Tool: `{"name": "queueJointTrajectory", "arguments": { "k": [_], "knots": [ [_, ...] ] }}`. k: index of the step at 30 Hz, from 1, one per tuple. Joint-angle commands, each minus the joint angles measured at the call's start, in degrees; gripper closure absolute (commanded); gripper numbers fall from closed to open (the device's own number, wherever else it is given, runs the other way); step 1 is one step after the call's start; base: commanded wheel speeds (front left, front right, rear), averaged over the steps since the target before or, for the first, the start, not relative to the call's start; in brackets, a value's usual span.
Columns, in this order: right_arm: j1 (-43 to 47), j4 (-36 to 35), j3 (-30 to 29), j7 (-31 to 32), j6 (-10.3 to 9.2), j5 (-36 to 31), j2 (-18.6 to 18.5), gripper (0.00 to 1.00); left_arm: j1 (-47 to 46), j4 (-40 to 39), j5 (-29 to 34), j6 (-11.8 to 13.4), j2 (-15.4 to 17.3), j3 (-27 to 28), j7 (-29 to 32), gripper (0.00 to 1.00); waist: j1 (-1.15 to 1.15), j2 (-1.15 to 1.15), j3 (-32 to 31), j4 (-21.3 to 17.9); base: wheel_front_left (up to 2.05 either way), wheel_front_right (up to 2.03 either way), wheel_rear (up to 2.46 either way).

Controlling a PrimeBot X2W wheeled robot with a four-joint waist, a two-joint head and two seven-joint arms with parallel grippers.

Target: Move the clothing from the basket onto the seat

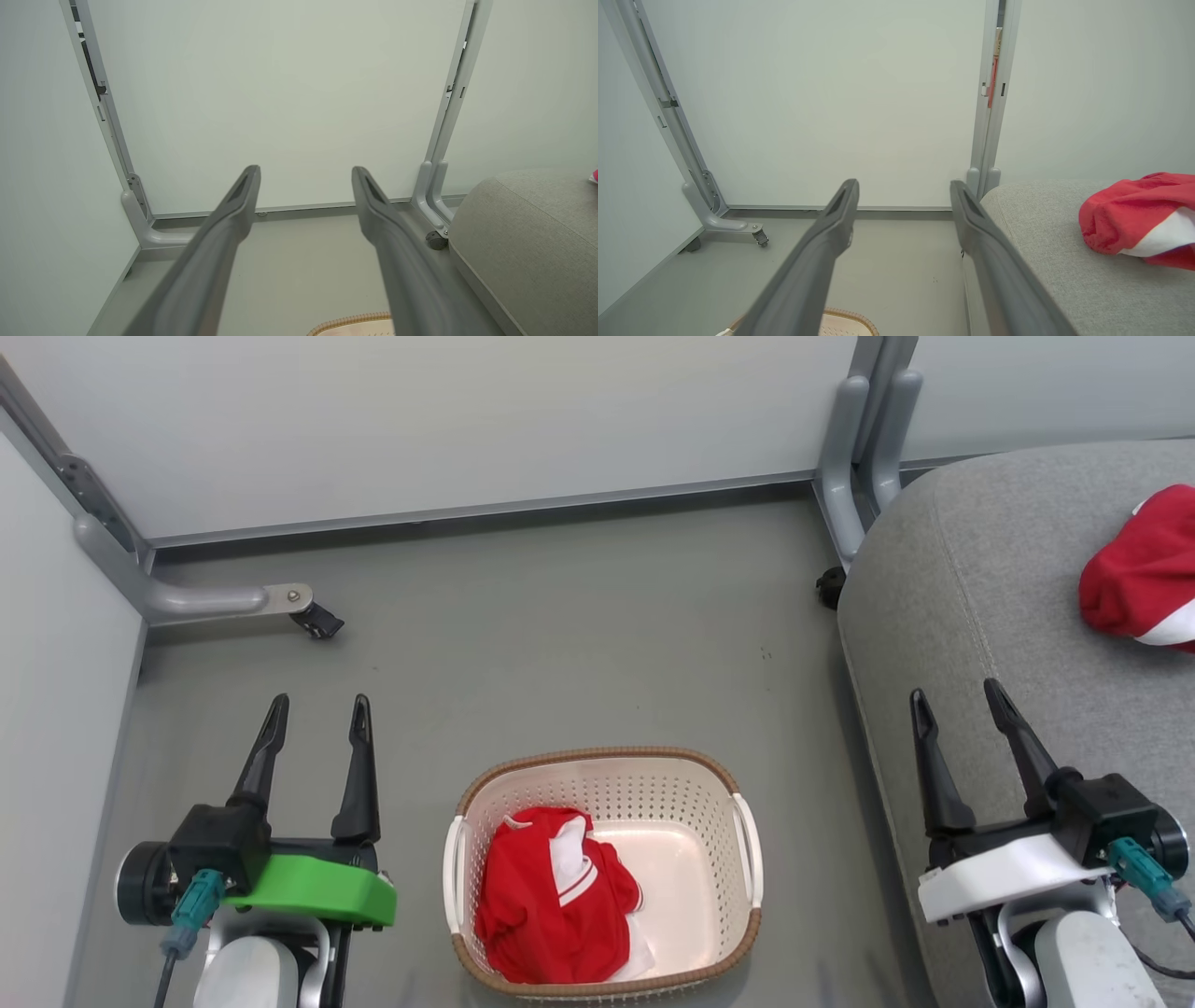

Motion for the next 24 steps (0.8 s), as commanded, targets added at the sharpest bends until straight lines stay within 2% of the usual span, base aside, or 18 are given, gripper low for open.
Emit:
{"name": "queueJointTrajectory", "arguments": {
  "k": [1, 24],
  "knots": [
    [1.1, -0.5, 0.2, -0.3, -0.04, 0.5, -0.1, 0.00, 1.1, 0.1, 0.5, -0.1, -0.1, 0.4, 0.0, 0.00, 0.00, 0.00, -0.3, 0.1, 0.00, 0.00, 0.00],
    [2.7, -1.2, 1.9, 0.3, -0.04, 1.7, -0.1, 0.00, 1.6, 0.3, 1.4, -0.6, -0.5, 1.4, 0.0, 0.00, 0.00, 0.00, -0.6, 0.2, 0.00, 0.00, 0.00]
  ]
}}
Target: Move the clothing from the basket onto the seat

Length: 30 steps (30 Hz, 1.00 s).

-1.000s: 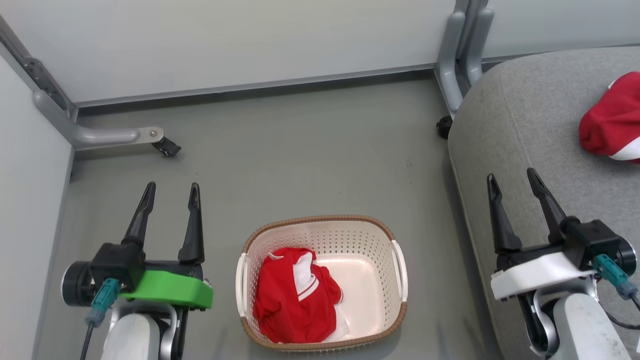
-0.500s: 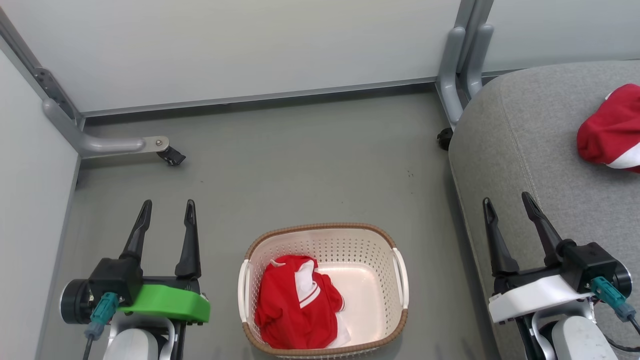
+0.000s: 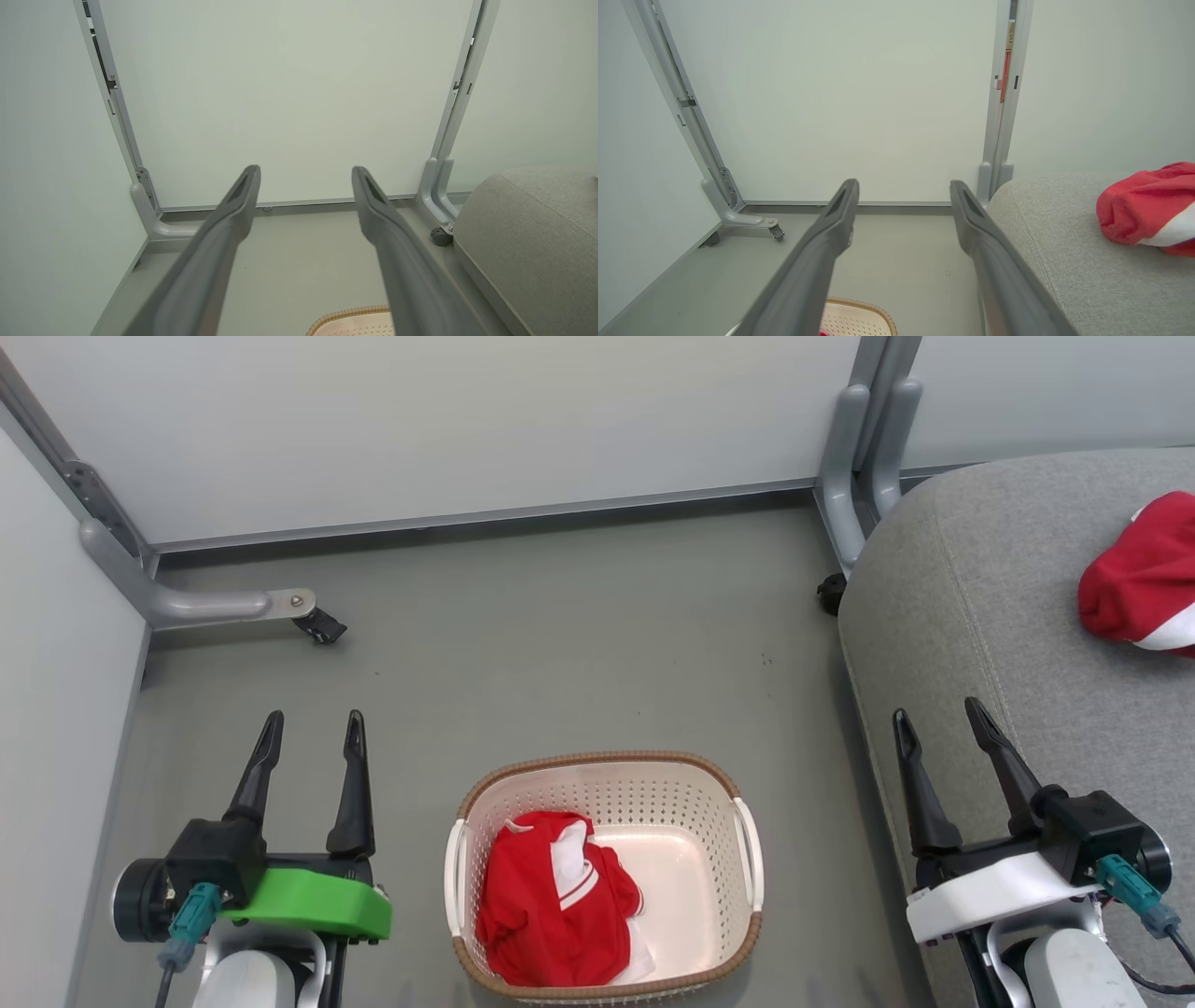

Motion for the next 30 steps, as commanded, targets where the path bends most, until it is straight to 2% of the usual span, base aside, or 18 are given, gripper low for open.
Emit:
{"name": "queueJointTrajectory", "arguments": {
  "k": [1, 20, 30],
  "knots": [
    [0.5, 0.0, -0.1, 0.2, -0.04, 0.2, -0.1, 0.00, 0.0, 0.2, 0.6, -0.1, 0.0, 0.0, 0.0, 0.00, 0.00, 0.00, 0.0, 0.0, 0.00, 0.00, 0.00],
    [-1.0, 0.6, 0.5, 0.5, -0.03, 0.5, -0.2, 0.00, -2.7, 2.1, 1.2, -0.5, 0.0, -2.4, 0.0, 0.00, 0.00, 0.00, 0.4, -0.9, 0.00, 0.00, 0.00],
    [-4.2, 0.2, 2.4, 0.1, -0.03, 1.2, -0.2, 0.00, -10.1, 7.9, 0.4, -0.6, 3.7, -9.0, 0.0, 0.00, 0.00, 0.00, 4.9, -5.4, 0.00, 0.00, 0.00]
  ]
}}
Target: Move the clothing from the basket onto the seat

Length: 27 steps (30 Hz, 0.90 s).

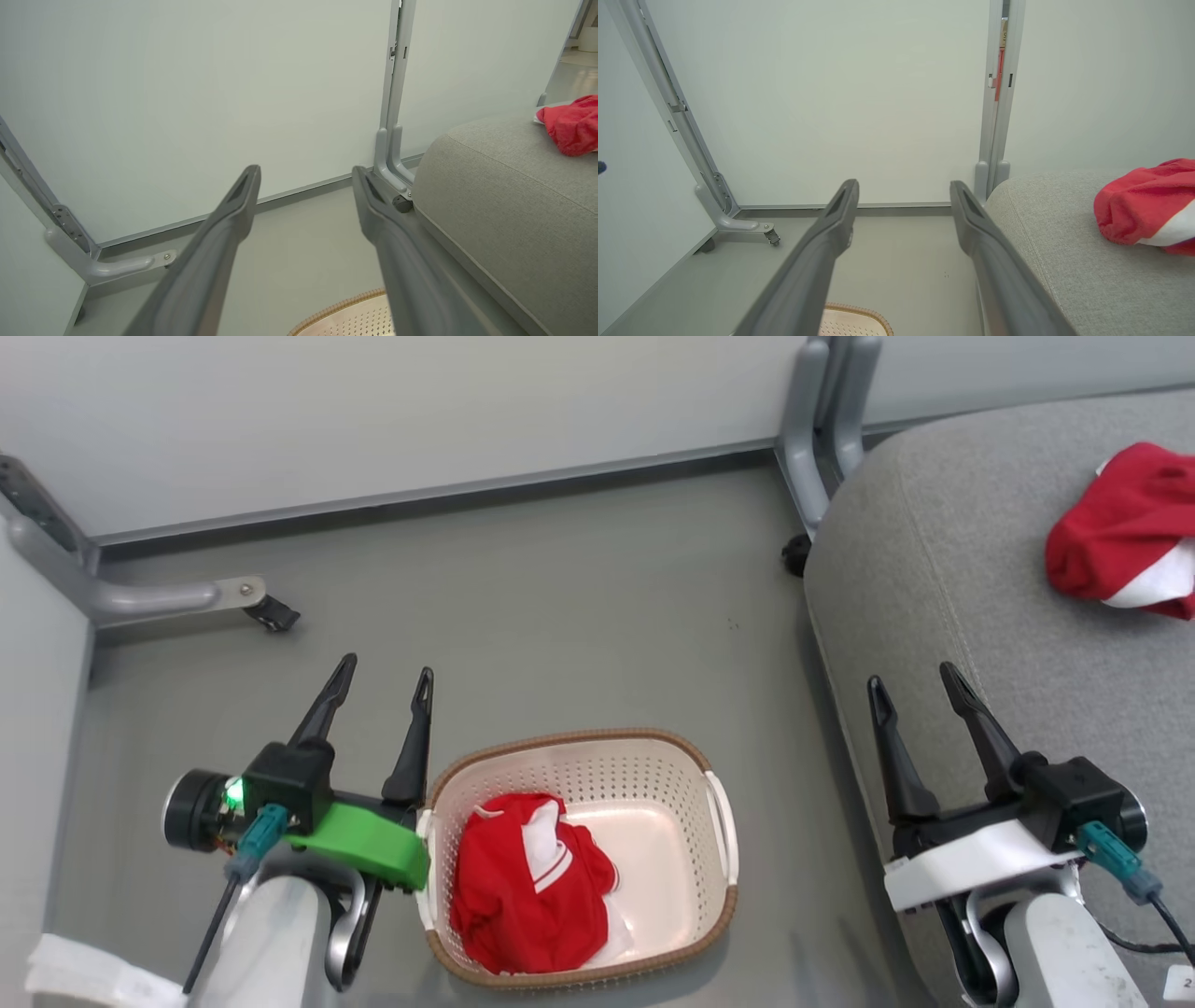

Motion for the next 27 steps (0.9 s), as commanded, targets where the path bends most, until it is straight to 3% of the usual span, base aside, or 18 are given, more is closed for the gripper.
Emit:
{"name": "queueJointTrajectory", "arguments": {
  "k": [1, 16, 27],
  "knots": [
    [-1.1, -0.1, 0.3, -0.2, -0.03, 0.5, -0.2, 0.00, -1.8, 0.8, -0.9, -0.1, 0.8, -0.7, 0.0, 0.00, 0.00, 0.00, 2.6, -2.5, 0.00, 0.00, 0.00],
    [-11.5, -2.7, 3.7, -0.6, -0.03, 1.1, -0.1, 0.00, -17.1, 13.7, -3.0, -0.1, 6.9, -14.1, 0.0, 0.00, 0.00, 0.00, 18.1, -11.1, 0.00, 0.00, 0.00],
    [-19.2, -5.3, 4.9, -0.7, -0.02, 0.3, -0.1, 0.00, -27.0, 25.3, -4.8, -0.1, 10.0, -26.1, 0.0, 0.00, 0.00, 0.00, 28.6, -13.7, 0.00, 0.00, 0.00]
  ]
}}
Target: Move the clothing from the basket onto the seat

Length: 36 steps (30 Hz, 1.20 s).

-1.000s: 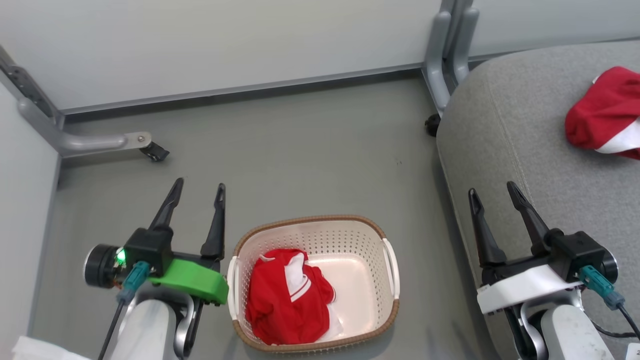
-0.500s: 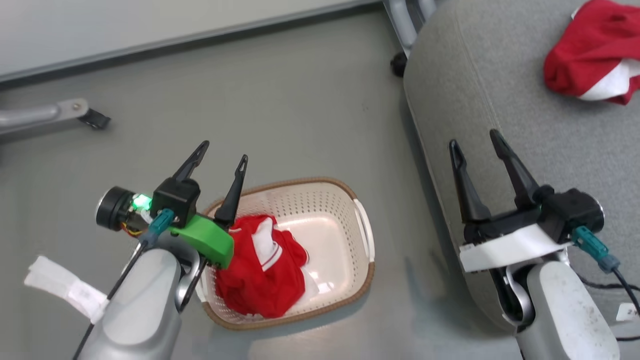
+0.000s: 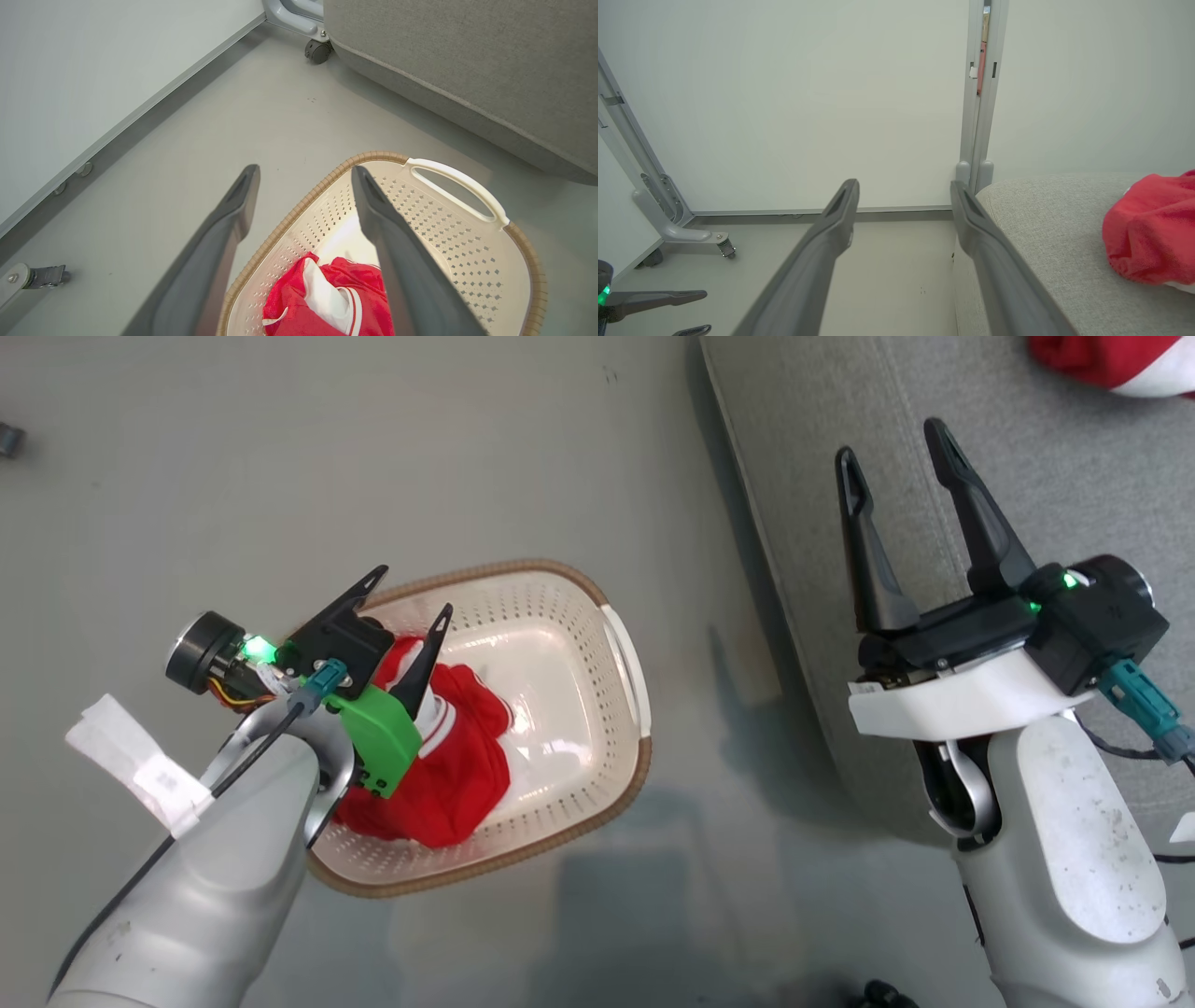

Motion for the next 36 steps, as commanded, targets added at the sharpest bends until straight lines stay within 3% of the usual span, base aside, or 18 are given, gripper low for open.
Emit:
{"name": "queueJointTrajectory", "arguments": {
  "k": [1, 12, 24, 36],
  "knots": [
    [-1.3, -0.5, 0.3, -0.3, -0.03, -0.4, -0.1, 0.00, -1.9, 1.6, -0.5, 0.0, 0.9, -1.6, 0.0, 0.00, 0.00, 0.00, 6.4, -3.1, 0.00, 0.00, 0.00],
    [-5.7, -2.2, 2.4, -0.3, -0.03, -0.4, -0.1, 0.00, -10.7, 12.5, -4.3, 0.1, 3.0, -15.2, 0.4, 0.00, 0.00, 0.00, 14.9, -4.0, 0.00, 0.00, 0.00],
    [-8.8, -4.1, 3.6, -0.3, -0.02, -0.2, -0.1, 0.00, -18.0, 20.1, -7.4, 0.1, 4.9, -28.3, 5.8, 0.00, 0.00, 0.00, 21.9, -4.8, 0.00, 0.00, 0.00],
    [-9.5, -6.3, 3.8, -0.3, -0.03, -0.2, -0.1, 0.00, -22.0, 23.6, -10.1, 0.1, 4.7, -35.0, 11.9, 0.00, 0.00, 0.00, 27.0, -5.4, 0.00, 0.00, 0.00]
  ]
}}
